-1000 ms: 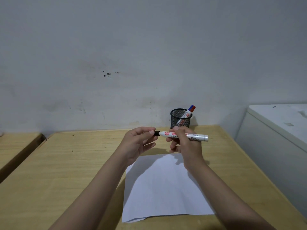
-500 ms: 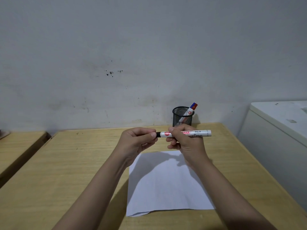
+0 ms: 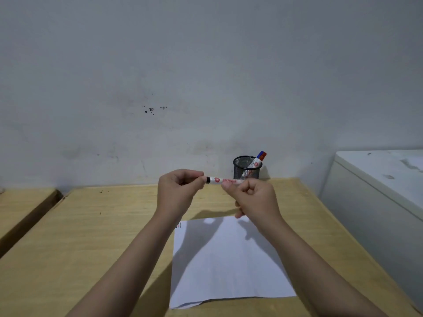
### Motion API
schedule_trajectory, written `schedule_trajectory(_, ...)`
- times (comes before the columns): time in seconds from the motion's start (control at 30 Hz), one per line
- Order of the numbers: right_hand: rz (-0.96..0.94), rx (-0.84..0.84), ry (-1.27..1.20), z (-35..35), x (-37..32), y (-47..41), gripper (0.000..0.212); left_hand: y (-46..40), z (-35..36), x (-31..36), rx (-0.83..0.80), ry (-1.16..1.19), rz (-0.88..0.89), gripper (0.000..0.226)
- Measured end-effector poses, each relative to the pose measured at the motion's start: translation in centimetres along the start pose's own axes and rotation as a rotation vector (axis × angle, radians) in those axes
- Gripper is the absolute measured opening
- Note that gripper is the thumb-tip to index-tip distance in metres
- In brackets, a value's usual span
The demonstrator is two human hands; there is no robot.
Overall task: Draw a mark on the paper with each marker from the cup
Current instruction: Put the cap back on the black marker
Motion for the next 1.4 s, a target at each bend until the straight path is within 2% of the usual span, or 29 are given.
schedule_trajectory(0.07,-0.372,0.071,0.189,-0.5,-0.3,-0.7,0.027,0.1,0.7,0.1,-0.014,-0.084,0.037,0.005)
schedule_trajectory(0.13,-0.649,0.035,0.423,-0.6,-0.3,-1.8,0.02,0.2,1.6,0.2,-0.038,-0.137,0.046,0.007)
schedule_trajectory(0.2,-0.851,-0.019,0.586,-0.7,0.3,-2.7,0.014,0.1,2.4,0.2,-0.063,-0.159,0.051,0.009)
schedule_trajectory(0.27,-0.917,-0.042,0.581,-0.8,0.6,-2.8,0.01,-0.4,3.0,0.3,-0.075,-0.176,0.06,0.009)
schedule_trajectory(0.4,-0.813,-0.068,0.467,-1.4,0.9,-3.3,0.033,-1.2,4.1,0.2,-0.125,-0.151,0.058,0.018)
schedule_trajectory(0.5,-0.762,-0.025,0.416,-2.1,0.6,-4.6,0.039,-1.6,5.3,-0.2,-0.16,-0.099,0.067,0.02)
schedule_trajectory(0.7,-0.563,0.464,0.138,-5.5,-1.8,-10.2,0.033,-4.7,8.1,-4.2,-0.14,-0.329,0.171,0.02)
schedule_trajectory(0.77,-0.547,0.572,0.108,-6.2,-2.2,-12.0,0.032,-5.8,9.4,-5.6,-0.178,-0.4,0.243,0.025)
schedule_trajectory(0.83,-0.532,0.609,0.115,-6.1,-1.9,-13.5,0.032,-6.6,10.7,-6.5,-0.225,-0.487,0.339,0.028)
schedule_trajectory(1.0,-0.431,0.513,0.224,-4.5,1.0,-15.7,0.031,-8.0,12.9,-7.9,-0.247,-0.646,0.447,0.022)
schedule_trajectory(1.13,-0.348,0.388,0.402,-3.5,3.3,-16.1,0.032,-8.1,13.4,-8.1,-0.235,-0.631,0.469,0.019)
schedule_trajectory(1.23,-0.288,0.355,0.465,-3.1,5.0,-15.9,0.031,-7.7,13.3,-7.9,-0.239,-0.629,0.446,0.02)
schedule_trajectory(1.4,-0.233,0.309,0.515,-3.0,6.0,-15.6,0.05,-7.4,12.7,-8.0,-0.311,-0.639,0.427,0.035)
Point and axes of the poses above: each hand's wrist, its own y-axis away from the middle knuckle, its own z-axis out of the palm, x = y × z, the point moved 1 cm from there along -y, towards the middle knuckle, and after that the axes turned 8 degrees about x, right-handed, at the moved point
